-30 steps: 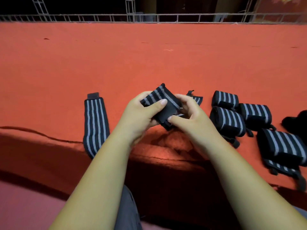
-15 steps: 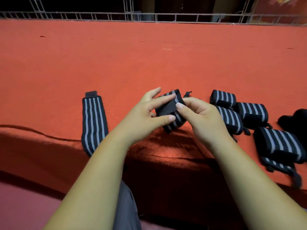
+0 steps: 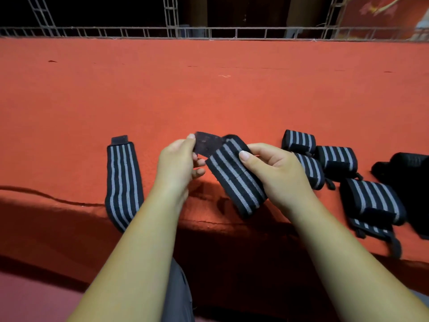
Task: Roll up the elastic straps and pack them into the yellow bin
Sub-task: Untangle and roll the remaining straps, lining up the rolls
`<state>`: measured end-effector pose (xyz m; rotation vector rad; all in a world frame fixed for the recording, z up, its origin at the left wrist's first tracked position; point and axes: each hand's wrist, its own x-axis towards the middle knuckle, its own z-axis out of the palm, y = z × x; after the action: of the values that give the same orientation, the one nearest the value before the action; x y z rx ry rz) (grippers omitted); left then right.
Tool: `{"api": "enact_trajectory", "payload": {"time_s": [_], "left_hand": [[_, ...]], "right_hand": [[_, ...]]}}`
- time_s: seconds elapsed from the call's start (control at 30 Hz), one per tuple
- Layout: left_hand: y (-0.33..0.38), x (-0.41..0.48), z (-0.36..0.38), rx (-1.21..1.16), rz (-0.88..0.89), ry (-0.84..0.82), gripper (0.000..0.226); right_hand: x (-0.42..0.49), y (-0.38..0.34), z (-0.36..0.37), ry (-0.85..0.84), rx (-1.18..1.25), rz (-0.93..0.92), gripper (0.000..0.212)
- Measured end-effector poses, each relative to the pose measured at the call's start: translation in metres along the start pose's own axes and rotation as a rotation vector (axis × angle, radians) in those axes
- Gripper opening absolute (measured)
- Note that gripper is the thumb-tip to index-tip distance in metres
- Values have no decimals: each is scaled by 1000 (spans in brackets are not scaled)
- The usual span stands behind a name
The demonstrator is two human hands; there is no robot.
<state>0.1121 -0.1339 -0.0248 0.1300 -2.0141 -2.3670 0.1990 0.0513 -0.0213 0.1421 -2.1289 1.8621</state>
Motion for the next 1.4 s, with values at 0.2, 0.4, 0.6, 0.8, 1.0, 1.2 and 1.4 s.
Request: {"api": "enact_trajectory", "payload": {"time_s": [0.2,0.4,0.6,0.8,1.0,1.2,1.4], "left_hand": [[6,-19,-1,-127,-441,-587,36],[-5,-14,4,-296,-612,-633,19],[-14,-16,8,-132,-446,-640,19],[-9,-9,7,-294,-493,-464,28],[-12,7,-4,-628,-649,-277,28],[-9,17,-12,-683,-582,-1,16],[-8,19,-17,-856,-497,20,28]], "right_hand": [[-2,1,-5,36,30,-18,14],[-3,-1,-11,-33,57,-27,15],[-2,4,-16,-129,30,-15,16],[-6,-5,-22,-126,-48,55,16],[-5,-2,-25,-156,-301,177,35],[-7,-3,-34,-359,-303,234,48],[-4,-5,-29,-463,177,384,39]]}}
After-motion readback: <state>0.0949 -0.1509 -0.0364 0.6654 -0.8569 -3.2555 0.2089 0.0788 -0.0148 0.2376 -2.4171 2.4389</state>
